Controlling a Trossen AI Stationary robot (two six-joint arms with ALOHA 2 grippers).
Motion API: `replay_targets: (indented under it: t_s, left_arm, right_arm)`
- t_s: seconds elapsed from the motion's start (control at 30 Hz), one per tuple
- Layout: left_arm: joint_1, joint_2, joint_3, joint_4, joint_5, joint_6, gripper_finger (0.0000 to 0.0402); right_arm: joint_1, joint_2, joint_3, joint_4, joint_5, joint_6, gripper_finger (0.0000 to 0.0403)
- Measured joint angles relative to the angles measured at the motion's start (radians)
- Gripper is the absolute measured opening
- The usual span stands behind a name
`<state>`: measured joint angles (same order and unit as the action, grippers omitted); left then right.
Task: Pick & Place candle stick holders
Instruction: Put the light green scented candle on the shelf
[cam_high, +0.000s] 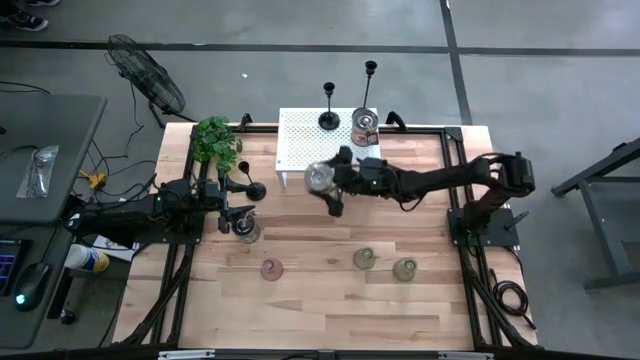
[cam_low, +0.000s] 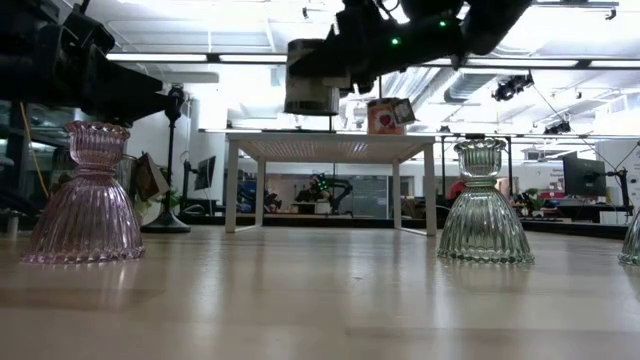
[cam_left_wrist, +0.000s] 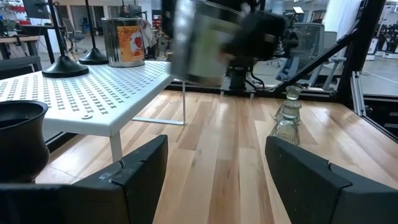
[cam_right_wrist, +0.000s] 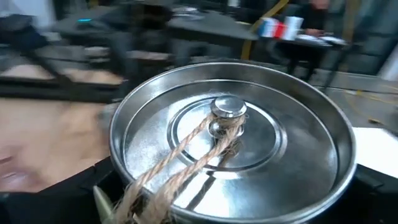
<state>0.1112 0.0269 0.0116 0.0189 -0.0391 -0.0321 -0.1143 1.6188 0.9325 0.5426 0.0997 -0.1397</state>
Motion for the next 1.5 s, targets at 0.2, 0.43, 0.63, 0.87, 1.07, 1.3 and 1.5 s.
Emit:
replay_targets:
  t_s: [0.2, 0.43, 0.63, 0.87, 1.07, 1.3, 1.5]
  left_arm:
    - [0.000, 0.000, 0.000, 0.000, 0.000, 0.000, 0.0265]
    - [0.000, 0.000, 0.000, 0.000, 0.000, 0.000, 0.0265]
    - [0.000, 0.000, 0.000, 0.000, 0.001, 0.000, 0.0265]
    - [0.000, 0.000, 0.000, 0.000, 0.003, 0.000, 0.0265]
    - [0.000, 0.000, 0.000, 0.000, 0.003, 0.000, 0.0265]
    - [0.000, 0.000, 0.000, 0.000, 0.003, 0.000, 0.0265]
    - [0.000, 0.000, 0.000, 0.000, 0.003, 0.000, 0.0265]
  right_arm:
    - [-0.078, 0.003, 0.055, -0.058, 0.061, 0.021, 0.0354]
    - [-0.139, 0.008, 0.064, -0.084, 0.119, 0.063, 0.0355]
    - [-0.164, 0.008, 0.064, -0.089, 0.112, 0.068, 0.0355]
    - [-0.174, 0.008, 0.064, -0.096, 0.106, 0.068, 0.0356]
    - [-0.177, 0.037, 0.064, -0.086, 0.091, 0.088, 0.0356]
    - [-0.185, 0.056, 0.064, -0.056, 0.084, 0.092, 0.0356]
    - [-0.191, 0.057, 0.064, -0.060, 0.084, 0.093, 0.0357]
